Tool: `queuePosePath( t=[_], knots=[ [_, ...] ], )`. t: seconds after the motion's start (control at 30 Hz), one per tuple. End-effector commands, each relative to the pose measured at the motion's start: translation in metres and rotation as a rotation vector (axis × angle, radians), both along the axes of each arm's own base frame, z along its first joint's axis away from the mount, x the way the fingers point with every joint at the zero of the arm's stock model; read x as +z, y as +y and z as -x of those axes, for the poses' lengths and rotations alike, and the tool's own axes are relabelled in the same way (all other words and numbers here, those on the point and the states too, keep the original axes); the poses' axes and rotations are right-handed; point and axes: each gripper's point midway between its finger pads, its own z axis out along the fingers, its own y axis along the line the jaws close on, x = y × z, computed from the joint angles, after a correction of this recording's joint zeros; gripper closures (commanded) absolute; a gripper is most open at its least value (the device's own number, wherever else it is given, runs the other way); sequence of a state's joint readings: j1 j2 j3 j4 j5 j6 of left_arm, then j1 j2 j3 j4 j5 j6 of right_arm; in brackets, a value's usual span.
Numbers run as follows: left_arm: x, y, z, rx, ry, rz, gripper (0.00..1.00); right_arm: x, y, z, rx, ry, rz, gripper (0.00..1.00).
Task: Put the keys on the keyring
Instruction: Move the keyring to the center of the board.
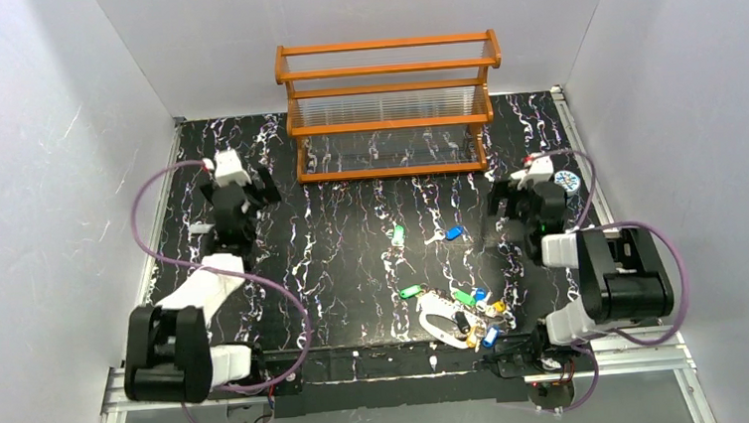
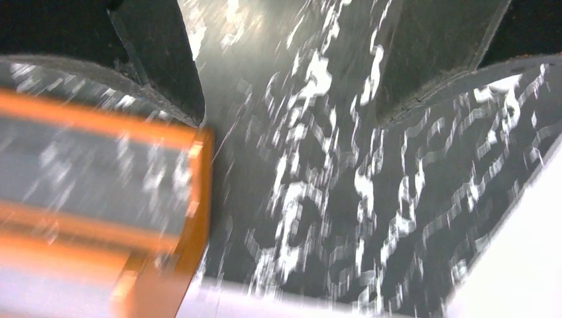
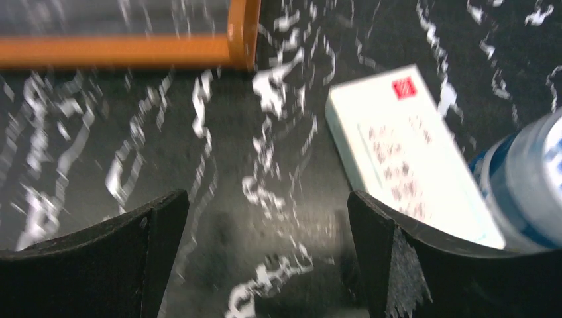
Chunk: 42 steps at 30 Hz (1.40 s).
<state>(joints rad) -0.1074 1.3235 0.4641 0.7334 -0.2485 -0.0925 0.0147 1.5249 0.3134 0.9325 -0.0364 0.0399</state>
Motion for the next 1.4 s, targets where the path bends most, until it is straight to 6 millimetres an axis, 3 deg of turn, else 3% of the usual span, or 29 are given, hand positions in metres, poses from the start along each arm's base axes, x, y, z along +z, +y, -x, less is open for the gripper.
queuePosePath(
  t=[0.0, 0.1, 0.17, 0.3, 0.43, 0.57, 0.8, 0.93, 1.03, 1.17, 1.37],
  knots=[
    [0.056, 0.004, 0.01, 0.102, 0.051, 0.144, 0.02, 0.059, -0.003, -0.027, -0.154, 0.075, -0.206, 0.01],
    [0.06, -0.001, 0.022, 0.116, 0.15, 0.21, 0.02, 0.072, -0.022, -0.022, -0.413, 0.159, -0.361, 0.01],
    [0.051, -0.009, 0.034, 0.079, 0.246, 0.218, 0.02, 0.075, -0.026, -0.014, -0.478, 0.201, -0.389, 0.01],
    [0.039, -0.029, 0.054, 0.006, 0.327, 0.295, 0.02, 0.084, -0.003, -0.005, -0.343, 0.255, -0.409, 0.01],
    [0.038, -0.055, 0.07, -0.086, 0.281, 0.453, 0.02, 0.069, 0.011, 0.021, -0.316, 0.366, -0.456, 0.01],
    [0.033, -0.091, 0.081, -0.228, 0.263, 0.636, 0.02, 0.061, 0.042, 0.044, -0.133, 0.423, -0.514, 0.01],
    [0.008, -0.143, 0.102, -0.391, 0.372, 0.917, 0.02, 0.051, 0.102, 0.091, 0.189, 0.571, -0.633, 0.01],
    [-0.011, -0.179, 0.121, -0.449, 0.461, 0.887, 0.02, 0.037, 0.149, 0.128, 0.325, 0.692, -0.535, 0.01],
    [-0.021, -0.202, 0.134, -0.466, 0.515, 0.805, 0.03, 0.032, 0.175, 0.157, 0.356, 0.768, -0.44, 0.01],
    [-0.035, -0.209, 0.145, -0.425, 0.562, 0.729, 0.02, 0.026, 0.193, 0.195, 0.372, 0.86, -0.316, 0.03],
    [-0.047, -0.187, 0.146, -0.299, 0.576, 0.668, 0.02, 0.018, 0.213, 0.25, 0.414, 0.944, -0.138, 0.07]
  ],
)
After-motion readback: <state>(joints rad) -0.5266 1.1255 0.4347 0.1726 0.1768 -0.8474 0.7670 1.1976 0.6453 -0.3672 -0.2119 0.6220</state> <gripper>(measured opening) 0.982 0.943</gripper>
